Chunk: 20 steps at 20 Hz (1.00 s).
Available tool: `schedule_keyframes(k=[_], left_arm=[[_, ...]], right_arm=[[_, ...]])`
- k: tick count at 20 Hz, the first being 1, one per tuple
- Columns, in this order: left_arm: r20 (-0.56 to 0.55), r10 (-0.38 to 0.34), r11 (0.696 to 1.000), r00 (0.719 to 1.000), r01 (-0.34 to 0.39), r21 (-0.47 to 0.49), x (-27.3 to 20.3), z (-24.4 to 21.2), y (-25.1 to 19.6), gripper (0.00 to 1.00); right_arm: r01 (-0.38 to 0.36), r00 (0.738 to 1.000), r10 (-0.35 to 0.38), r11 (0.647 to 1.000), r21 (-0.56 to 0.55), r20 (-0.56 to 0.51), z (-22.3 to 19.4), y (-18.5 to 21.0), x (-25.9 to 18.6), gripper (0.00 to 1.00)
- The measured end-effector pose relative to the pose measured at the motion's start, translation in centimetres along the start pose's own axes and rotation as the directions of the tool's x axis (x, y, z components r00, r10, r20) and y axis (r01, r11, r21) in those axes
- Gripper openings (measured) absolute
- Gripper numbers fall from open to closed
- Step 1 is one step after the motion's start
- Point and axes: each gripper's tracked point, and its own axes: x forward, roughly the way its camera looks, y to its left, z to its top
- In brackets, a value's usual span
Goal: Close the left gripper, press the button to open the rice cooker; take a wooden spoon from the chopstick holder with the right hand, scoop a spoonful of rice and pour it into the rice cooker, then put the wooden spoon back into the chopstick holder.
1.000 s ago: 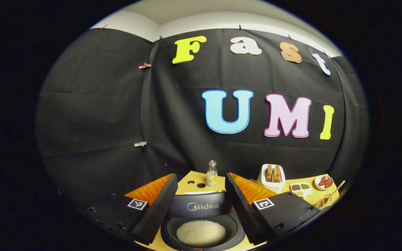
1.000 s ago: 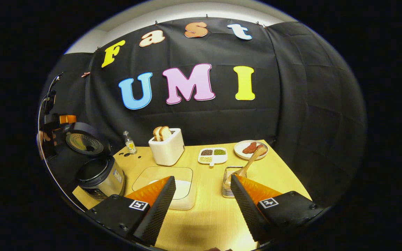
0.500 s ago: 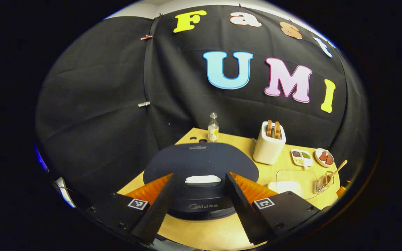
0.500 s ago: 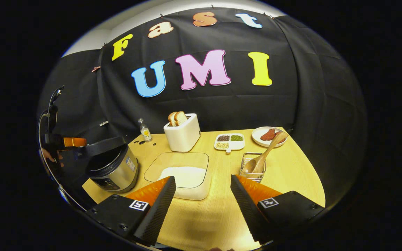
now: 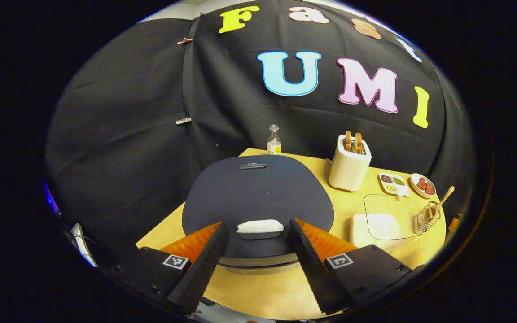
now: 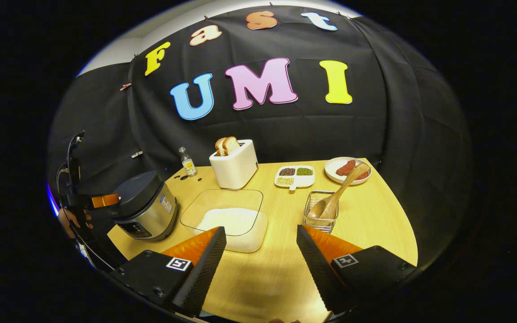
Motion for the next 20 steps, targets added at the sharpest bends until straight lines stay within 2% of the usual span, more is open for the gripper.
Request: schedule_keyframes(k=[2,6,8,10,13,16,18,20], left_arm=[[-0.033,0.003,1.0,0.999,-0.004,-0.014,0.4,-1.0,0.0,0.96],[-0.023,-0.013,1.0,1.0,0.013,0.002,0.3,-0.4,-0.3,0.97],[-0.001,-0.031,0.999,1.0,0.031,-0.006,-0.6,0.2,-0.9,0.98],[0.094,-0.064,0.998,0.993,0.062,0.025,-2.2,2.4,-2.5,0.96],[0.241,-0.138,0.988,0.961,0.118,0.095,-5.2,6.2,-5.3,0.96],[0.36,-0.252,0.965,0.898,0.205,0.162,-9.7,8.7,-8.8,0.95],[0.388,-0.337,0.937,0.858,0.267,0.225,-12.5,8.7,-11.2,0.95],[0.375,-0.415,0.905,0.829,0.332,0.267,-14.6,7.2,-13.4,0.93]], right_arm=[[-0.008,1.0,0.008,1.0,0.003,-0.023,-0.8,-0.6,-0.1,0.99],[-0.02,0.999,0.021,1.0,0.015,-0.039,-1.7,-1.1,-0.2,0.99],[-0.008,1.0,0.008,1.0,0.019,0.006,0.0,-1.0,-0.9,0.99],[0.013,0.996,-0.015,1.0,0.023,0.09,2.6,-0.7,-2.0,0.99],[0.072,0.985,-0.073,0.997,0.011,0.158,5.3,-0.3,-4.1,0.99],[0.124,0.954,-0.119,0.992,0.0,0.275,8.1,0.7,-7.4,0.98],[0.165,0.933,-0.154,0.986,-0.005,0.327,8.9,1.0,-9.7,0.98],[0.189,0.912,-0.186,0.982,0.028,0.366,9.1,1.5,-12.1,0.99]])
